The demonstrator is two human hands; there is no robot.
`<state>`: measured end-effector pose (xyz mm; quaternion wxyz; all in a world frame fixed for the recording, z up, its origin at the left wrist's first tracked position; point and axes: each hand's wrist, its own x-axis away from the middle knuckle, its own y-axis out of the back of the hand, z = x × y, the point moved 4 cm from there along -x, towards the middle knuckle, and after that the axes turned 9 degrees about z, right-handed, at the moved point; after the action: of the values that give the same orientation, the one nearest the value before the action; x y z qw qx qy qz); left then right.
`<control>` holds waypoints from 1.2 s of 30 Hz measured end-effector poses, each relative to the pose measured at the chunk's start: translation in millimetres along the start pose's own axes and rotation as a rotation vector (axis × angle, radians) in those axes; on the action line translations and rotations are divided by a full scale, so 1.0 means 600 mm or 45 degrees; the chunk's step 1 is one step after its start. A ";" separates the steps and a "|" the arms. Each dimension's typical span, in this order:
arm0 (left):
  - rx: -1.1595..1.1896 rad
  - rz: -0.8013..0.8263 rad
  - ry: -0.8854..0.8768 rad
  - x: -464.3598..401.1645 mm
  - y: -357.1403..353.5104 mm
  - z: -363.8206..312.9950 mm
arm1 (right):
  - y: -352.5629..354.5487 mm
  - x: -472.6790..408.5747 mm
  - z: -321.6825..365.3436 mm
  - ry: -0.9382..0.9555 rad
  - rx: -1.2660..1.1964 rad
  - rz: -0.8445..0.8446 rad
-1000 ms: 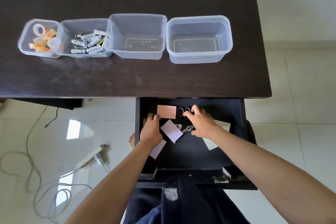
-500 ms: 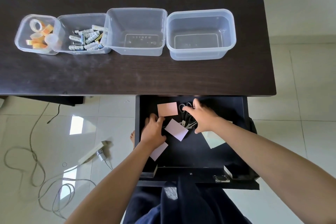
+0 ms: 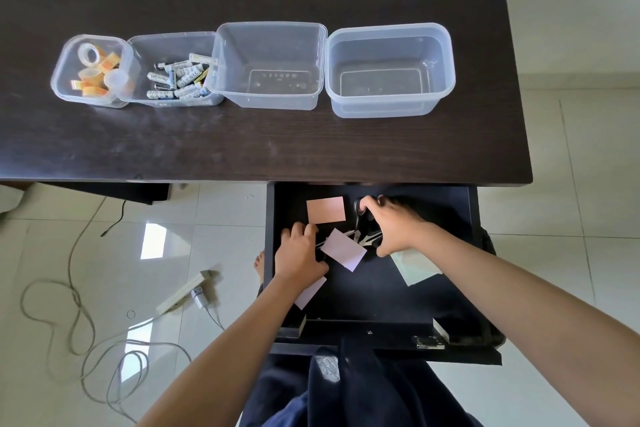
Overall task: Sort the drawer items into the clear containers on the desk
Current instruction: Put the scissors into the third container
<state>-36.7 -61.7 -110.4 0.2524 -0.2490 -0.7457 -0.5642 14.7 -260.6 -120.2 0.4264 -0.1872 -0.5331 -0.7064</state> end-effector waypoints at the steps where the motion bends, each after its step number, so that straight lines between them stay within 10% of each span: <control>1: 0.003 -0.005 0.004 0.003 0.001 0.000 | -0.003 0.003 -0.001 0.005 -0.055 0.016; 24: 0.164 -0.248 -0.010 0.097 0.105 -0.016 | 0.040 0.169 0.052 0.036 -0.130 -0.511; 36: 0.303 -0.607 -0.161 0.092 0.366 0.018 | 0.259 0.200 0.187 0.181 -0.303 -0.770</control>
<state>65.4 6.2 80.5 0.0926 -0.0698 -0.8585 -0.4995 50.1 -216.9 99.0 0.2086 -0.0192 -0.4473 -0.8695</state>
